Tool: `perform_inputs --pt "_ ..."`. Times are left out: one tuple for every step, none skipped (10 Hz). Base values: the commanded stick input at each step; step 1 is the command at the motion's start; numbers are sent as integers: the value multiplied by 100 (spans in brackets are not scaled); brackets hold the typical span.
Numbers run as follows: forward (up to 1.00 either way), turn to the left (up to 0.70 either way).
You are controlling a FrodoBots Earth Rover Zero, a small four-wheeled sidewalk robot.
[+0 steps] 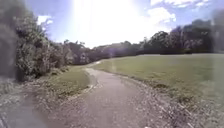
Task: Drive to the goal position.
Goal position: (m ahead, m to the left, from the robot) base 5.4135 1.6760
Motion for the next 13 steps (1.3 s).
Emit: perform_inputs --pt "70 0" --pt "70 0" --pt "70 0" --pt "70 0" --pt "70 0" --pt "70 0" --pt "70 0" --pt "70 0" --pt "70 0" --pt "70 0" --pt "70 0" --pt "70 0" --pt "70 0"
